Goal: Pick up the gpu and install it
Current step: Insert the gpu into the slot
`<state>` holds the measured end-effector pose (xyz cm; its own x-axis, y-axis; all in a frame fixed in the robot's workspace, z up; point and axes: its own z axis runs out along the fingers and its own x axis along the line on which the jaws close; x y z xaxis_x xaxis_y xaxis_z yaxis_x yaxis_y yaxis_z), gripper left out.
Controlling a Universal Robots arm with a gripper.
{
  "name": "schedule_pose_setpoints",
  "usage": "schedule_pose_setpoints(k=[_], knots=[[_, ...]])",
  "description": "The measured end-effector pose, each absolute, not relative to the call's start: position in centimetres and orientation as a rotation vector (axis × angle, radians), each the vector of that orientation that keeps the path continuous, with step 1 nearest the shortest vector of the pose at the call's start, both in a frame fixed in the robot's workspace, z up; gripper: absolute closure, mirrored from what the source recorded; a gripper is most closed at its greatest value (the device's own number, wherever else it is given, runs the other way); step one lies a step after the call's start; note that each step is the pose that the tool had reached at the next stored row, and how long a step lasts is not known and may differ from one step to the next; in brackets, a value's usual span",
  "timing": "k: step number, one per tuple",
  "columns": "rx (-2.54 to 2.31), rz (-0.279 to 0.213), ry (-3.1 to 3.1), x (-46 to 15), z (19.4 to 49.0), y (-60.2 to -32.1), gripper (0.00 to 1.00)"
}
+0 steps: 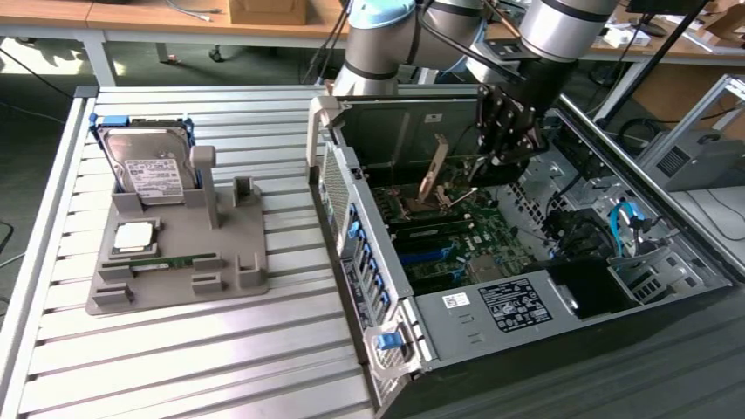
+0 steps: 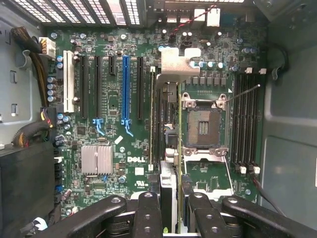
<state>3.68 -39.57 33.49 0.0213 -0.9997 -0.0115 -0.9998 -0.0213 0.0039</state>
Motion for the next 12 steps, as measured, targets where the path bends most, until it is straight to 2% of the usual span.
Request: schedule_pose_setpoints(k=[12], knots=[[-2.241, 0.017, 2.194, 3.61, 33.46, -39.91, 0.73]])
